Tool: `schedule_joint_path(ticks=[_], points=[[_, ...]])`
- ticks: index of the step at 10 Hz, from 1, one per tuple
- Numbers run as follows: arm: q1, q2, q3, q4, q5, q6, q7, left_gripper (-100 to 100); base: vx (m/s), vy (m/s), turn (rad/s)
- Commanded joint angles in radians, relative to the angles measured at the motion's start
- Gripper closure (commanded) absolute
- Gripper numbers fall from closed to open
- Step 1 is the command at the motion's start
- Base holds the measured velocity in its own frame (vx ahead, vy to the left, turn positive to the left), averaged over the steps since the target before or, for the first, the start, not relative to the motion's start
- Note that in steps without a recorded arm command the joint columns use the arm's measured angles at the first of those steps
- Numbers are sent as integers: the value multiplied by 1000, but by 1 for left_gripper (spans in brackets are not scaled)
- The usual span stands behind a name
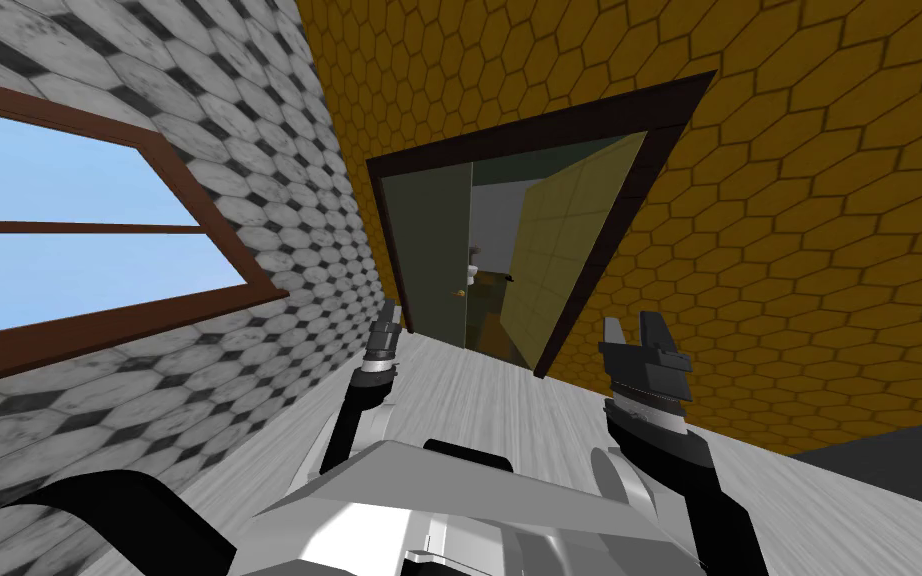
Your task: Push the door open
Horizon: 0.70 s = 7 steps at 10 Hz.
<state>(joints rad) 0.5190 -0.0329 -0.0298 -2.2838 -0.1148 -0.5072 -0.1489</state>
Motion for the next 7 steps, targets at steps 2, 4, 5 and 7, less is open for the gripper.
schedule_joint_path(ticks=[2, 4, 5, 7], points=[[-17, 11, -2, 42, 2, -7, 6, -100, 107, -23, 4], [-35, 21, -5, 85, 4, -15, 12, -100, 90, 38, -4], [-52, 29, -7, 125, 6, -22, 18, -100, 118, 34, 3], [-69, 38, -10, 166, 7, -29, 24, -100, 109, 23, 0]])
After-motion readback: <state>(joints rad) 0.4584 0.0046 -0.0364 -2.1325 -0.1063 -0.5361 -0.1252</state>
